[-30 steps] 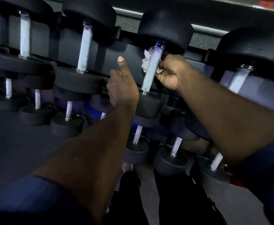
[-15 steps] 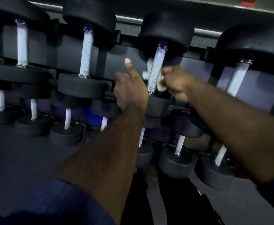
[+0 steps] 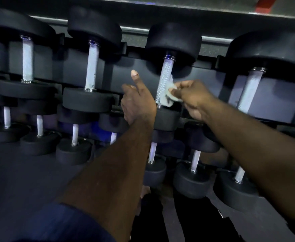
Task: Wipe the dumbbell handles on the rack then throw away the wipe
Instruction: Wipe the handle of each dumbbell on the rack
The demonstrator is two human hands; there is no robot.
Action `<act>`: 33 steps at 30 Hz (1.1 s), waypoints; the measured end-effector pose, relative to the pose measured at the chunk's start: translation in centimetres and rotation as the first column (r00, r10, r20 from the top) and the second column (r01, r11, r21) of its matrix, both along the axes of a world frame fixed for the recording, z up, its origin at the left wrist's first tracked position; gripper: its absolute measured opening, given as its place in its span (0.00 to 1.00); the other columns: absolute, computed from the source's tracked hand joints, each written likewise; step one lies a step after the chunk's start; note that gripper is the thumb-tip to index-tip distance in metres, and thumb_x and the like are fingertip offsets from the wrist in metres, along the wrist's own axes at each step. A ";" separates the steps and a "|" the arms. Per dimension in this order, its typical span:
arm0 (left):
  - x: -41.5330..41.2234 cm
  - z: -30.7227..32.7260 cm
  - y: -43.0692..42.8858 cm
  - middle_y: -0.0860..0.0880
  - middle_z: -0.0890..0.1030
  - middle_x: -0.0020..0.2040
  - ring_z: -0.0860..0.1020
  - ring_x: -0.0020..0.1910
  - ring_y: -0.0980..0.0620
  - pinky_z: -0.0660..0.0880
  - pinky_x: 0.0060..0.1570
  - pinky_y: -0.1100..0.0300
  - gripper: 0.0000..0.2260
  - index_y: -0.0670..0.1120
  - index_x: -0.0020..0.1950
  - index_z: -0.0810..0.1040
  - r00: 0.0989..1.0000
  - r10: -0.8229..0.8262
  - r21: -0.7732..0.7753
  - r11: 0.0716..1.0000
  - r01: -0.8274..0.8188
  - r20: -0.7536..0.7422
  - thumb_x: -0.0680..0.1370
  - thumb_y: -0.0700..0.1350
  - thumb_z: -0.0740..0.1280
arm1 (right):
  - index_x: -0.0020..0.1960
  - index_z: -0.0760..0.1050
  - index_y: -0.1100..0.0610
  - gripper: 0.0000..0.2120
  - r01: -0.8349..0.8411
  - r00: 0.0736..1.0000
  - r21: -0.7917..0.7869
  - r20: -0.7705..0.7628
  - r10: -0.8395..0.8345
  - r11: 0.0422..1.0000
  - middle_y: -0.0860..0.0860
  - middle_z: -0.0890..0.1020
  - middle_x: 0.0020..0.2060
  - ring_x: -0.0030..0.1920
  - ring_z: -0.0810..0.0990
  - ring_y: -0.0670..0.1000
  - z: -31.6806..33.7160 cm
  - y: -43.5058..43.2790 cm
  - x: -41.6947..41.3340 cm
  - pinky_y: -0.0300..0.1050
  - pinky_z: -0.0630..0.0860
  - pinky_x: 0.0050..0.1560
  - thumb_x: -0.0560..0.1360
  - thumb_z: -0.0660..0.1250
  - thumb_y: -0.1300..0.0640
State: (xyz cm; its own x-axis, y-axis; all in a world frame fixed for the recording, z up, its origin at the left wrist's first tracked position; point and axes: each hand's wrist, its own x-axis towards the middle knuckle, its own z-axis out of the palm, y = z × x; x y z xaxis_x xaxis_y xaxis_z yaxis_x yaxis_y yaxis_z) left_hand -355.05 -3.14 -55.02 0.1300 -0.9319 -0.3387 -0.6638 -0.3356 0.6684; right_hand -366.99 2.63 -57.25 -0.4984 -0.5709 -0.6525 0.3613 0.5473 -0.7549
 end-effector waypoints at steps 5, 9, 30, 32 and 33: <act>0.2 0.3 -0.1 0.44 0.81 0.57 0.78 0.59 0.41 0.70 0.53 0.47 0.30 0.50 0.59 0.73 1.000 -0.006 0.004 1.000 0.006 -0.009 0.82 0.71 0.44 | 0.46 0.75 0.64 0.06 0.152 0.987 -0.100 0.075 -0.145 0.983 0.57 0.79 0.37 0.29 0.79 0.48 0.8 -3.7 -1.2 0.42 0.78 0.28 0.81 0.63 0.70; 0.1 0.4 0.2 0.44 0.81 0.58 0.78 0.59 0.40 0.69 0.52 0.48 0.31 0.49 0.60 0.74 1.000 -0.004 0.002 1.000 0.004 0.004 0.82 0.71 0.44 | 0.46 0.76 0.58 0.07 -0.157 0.987 0.010 0.034 0.157 0.988 0.57 0.84 0.44 0.42 0.84 0.51 0.1 1.3 1.3 0.48 0.82 0.49 0.78 0.69 0.67; 0.0 0.6 0.1 0.51 0.74 0.47 0.73 0.51 0.47 0.68 0.50 0.49 0.30 0.50 0.58 0.75 1.000 -0.001 0.033 0.999 0.001 0.002 0.82 0.71 0.45 | 0.61 0.77 0.61 0.15 -0.175 0.984 -0.049 0.023 0.177 0.983 0.48 0.86 0.43 0.35 0.83 0.42 1.6 -2.0 -0.9 0.38 0.79 0.33 0.80 0.59 0.72; 0.1 0.6 0.1 0.51 0.74 0.47 0.73 0.50 0.48 0.68 0.50 0.49 0.30 0.51 0.58 0.75 1.000 -0.006 0.039 0.999 0.006 0.005 0.83 0.71 0.45 | 0.61 0.79 0.62 0.15 -0.336 0.941 -0.001 0.051 0.336 0.942 0.49 0.86 0.44 0.40 0.85 0.44 0.8 0.1 0.3 0.37 0.80 0.38 0.78 0.63 0.74; 0.1 0.6 0.1 0.52 0.74 0.47 0.72 0.50 0.48 0.68 0.50 0.49 0.30 0.51 0.57 0.75 1.000 -0.011 0.042 0.999 0.011 0.005 0.83 0.71 0.45 | 0.60 0.80 0.60 0.15 -0.373 0.928 0.016 0.015 0.372 0.928 0.50 0.86 0.47 0.46 0.86 0.48 0.2 0.9 0.2 0.40 0.82 0.45 0.76 0.68 0.71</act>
